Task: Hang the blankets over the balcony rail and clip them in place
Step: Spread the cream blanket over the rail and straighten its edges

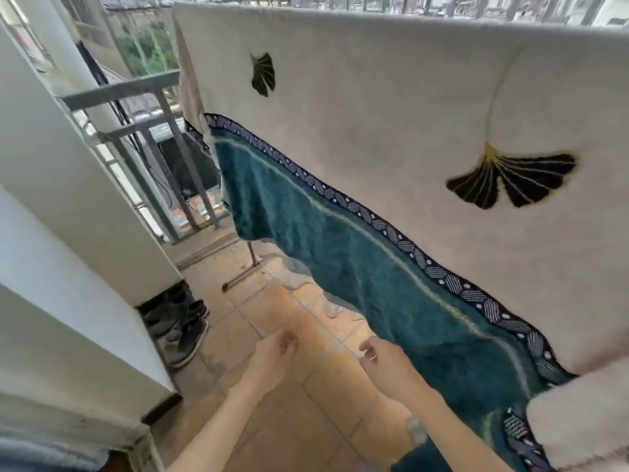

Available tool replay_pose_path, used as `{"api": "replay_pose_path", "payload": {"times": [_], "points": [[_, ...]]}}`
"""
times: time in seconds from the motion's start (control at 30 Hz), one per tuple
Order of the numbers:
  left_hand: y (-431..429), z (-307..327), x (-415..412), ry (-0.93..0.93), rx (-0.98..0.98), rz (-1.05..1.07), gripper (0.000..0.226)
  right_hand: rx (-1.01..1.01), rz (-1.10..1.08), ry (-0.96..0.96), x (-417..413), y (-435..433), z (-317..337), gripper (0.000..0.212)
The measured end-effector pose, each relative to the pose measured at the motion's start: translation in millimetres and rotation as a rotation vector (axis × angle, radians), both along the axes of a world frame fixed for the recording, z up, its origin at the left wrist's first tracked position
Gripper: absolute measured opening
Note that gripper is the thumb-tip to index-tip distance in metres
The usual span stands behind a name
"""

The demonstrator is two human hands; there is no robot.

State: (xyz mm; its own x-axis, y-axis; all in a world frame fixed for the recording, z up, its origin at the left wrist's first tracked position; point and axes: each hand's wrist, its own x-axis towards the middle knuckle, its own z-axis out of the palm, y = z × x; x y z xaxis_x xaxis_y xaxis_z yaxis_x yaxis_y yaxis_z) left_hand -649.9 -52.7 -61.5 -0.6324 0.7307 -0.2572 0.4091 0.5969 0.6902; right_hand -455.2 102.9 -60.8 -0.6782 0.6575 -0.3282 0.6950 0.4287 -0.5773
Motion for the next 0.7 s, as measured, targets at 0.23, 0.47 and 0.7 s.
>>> {"api": "replay_pose_path", "payload": {"times": [0.23,0.47,0.7], "points": [[-0.2,-19.2,-97.6,-0.05,-0.013,0.097,0.011,-0.018,0.12,-0.023,-119.9,14.8,-8.3,0.024],[39.4,-25.9,-233.6,-0.024,-0.008,0.176,0.015,-0.08,0.124,0.055,-276.7,63.7,-22.3,0.024],[113.1,4.2,-390.6,0.057,-0.056,0.194,0.014,-0.113,0.088,0.111,-427.5,135.1,0.5,0.025]]}}
